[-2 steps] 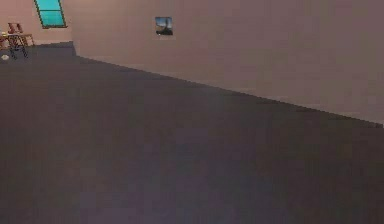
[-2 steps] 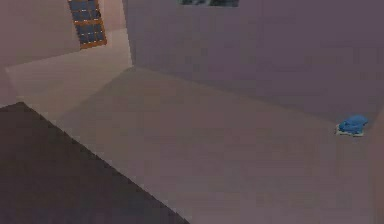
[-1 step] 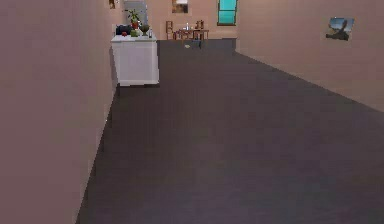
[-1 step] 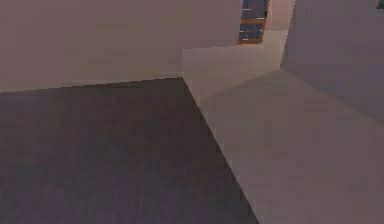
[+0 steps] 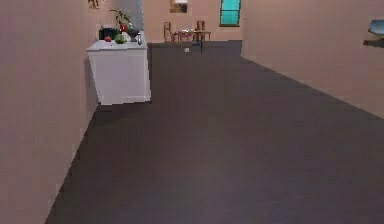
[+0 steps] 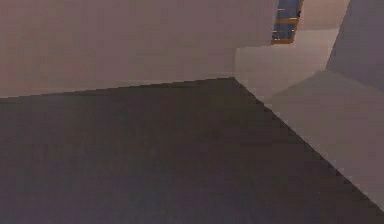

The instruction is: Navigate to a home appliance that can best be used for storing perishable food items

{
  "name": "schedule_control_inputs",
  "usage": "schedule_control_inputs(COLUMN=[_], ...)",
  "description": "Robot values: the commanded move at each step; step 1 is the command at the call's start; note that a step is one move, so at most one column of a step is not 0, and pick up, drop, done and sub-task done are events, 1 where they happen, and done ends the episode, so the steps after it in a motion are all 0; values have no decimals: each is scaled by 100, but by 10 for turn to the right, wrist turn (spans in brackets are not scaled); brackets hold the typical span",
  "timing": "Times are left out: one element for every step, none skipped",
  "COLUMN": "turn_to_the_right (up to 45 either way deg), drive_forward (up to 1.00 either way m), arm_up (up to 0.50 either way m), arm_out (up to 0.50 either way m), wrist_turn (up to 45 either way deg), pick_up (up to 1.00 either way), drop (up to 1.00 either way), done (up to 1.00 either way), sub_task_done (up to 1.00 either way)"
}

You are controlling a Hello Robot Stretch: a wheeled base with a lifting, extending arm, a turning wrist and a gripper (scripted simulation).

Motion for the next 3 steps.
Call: schedule_control_inputs(turn_to_the_right=[0,-30,0], drive_forward=[100,0,100], arm_up=[0,0,0], arm_out=[0,0,0], wrist_turn=[0,0,0], pick_up=[0,0,0], drop=[0,0,0], done=[0,0,0], sub_task_done=[0,0,0])
